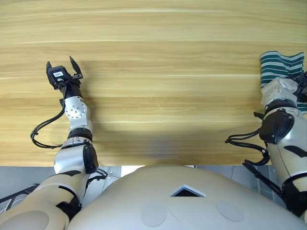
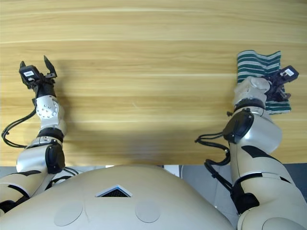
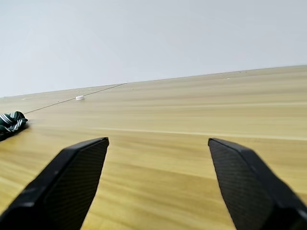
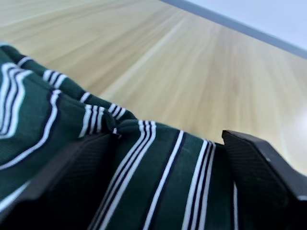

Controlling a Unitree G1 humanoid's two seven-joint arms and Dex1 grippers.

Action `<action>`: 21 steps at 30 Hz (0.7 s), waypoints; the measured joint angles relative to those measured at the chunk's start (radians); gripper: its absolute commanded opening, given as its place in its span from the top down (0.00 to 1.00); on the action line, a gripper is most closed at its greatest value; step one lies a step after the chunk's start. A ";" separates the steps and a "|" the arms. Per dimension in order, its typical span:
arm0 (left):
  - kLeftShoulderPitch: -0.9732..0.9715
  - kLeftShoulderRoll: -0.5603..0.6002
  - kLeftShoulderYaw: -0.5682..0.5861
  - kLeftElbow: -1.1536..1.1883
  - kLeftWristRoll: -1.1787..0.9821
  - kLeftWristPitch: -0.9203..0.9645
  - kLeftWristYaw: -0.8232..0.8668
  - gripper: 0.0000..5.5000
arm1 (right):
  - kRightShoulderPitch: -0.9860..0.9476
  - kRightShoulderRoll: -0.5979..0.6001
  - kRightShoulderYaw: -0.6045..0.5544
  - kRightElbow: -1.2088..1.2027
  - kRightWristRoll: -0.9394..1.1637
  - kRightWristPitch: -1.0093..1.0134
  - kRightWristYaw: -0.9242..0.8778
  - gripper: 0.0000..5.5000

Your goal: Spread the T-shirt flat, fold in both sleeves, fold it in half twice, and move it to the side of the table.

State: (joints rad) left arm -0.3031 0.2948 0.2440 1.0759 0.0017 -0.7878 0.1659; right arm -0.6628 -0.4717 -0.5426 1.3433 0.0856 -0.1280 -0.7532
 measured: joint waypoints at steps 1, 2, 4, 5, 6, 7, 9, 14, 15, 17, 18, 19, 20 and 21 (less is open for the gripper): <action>-0.001 0.000 -0.002 -0.002 0.006 -0.007 0.002 0.30 | -0.003 -0.010 0.012 0.000 -0.012 -0.048 0.004 0.26; -0.003 -0.002 -0.007 -0.002 0.011 -0.013 0.001 0.30 | -0.008 -0.018 0.025 -0.002 -0.029 -0.087 0.016 0.26; -0.039 -0.039 -0.041 0.018 0.015 -0.015 -0.020 0.30 | -0.059 -0.032 0.097 -0.030 -0.084 -0.250 0.084 0.26; -0.060 -0.071 -0.059 0.024 0.027 -0.015 -0.029 0.30 | -0.086 -0.028 0.125 -0.048 -0.103 -0.301 0.113 0.26; -0.089 -0.107 -0.089 0.030 0.054 -0.015 -0.033 0.30 | -0.110 -0.012 0.175 -0.074 -0.130 -0.375 0.167 0.26; -0.114 -0.133 -0.113 0.036 0.077 -0.017 -0.022 0.30 | -0.118 0.025 0.222 -0.095 -0.160 -0.439 0.218 0.26; -0.144 -0.168 -0.137 0.047 0.100 -0.024 0.008 0.30 | -0.085 0.151 0.320 -0.128 -0.204 -0.533 0.289 0.26; -0.146 -0.282 -0.200 0.075 0.154 -0.028 0.053 0.30 | 0.174 0.479 0.550 -0.150 -0.340 -0.621 0.379 0.26; -0.143 -0.297 -0.218 0.079 0.171 -0.026 0.063 0.30 | 0.193 0.490 0.569 -0.164 -0.346 -0.630 0.393 0.26; -0.133 -0.309 -0.236 0.073 0.184 -0.027 0.070 0.30 | 0.220 0.487 0.586 -0.202 -0.351 -0.648 0.391 0.26; -0.125 -0.315 -0.236 0.065 0.182 -0.025 0.070 0.30 | 0.237 0.485 0.594 -0.225 -0.356 -0.657 0.382 0.26; -0.116 -0.321 -0.233 0.061 0.169 -0.024 0.066 0.30 | 0.254 0.484 0.598 -0.244 -0.361 -0.664 0.372 0.26; -0.107 -0.324 -0.227 0.054 0.156 -0.020 0.060 0.30 | 0.266 0.482 0.604 -0.262 -0.365 -0.669 0.358 0.26; -0.102 -0.326 -0.224 0.051 0.143 -0.017 0.054 0.30 | 0.274 0.478 0.611 -0.277 -0.378 -0.670 0.346 0.26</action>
State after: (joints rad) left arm -0.4054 -0.0309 0.0202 1.1266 0.1450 -0.8046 0.2198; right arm -0.3884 0.0064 0.0687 1.0668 -0.2926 -0.7980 -0.4077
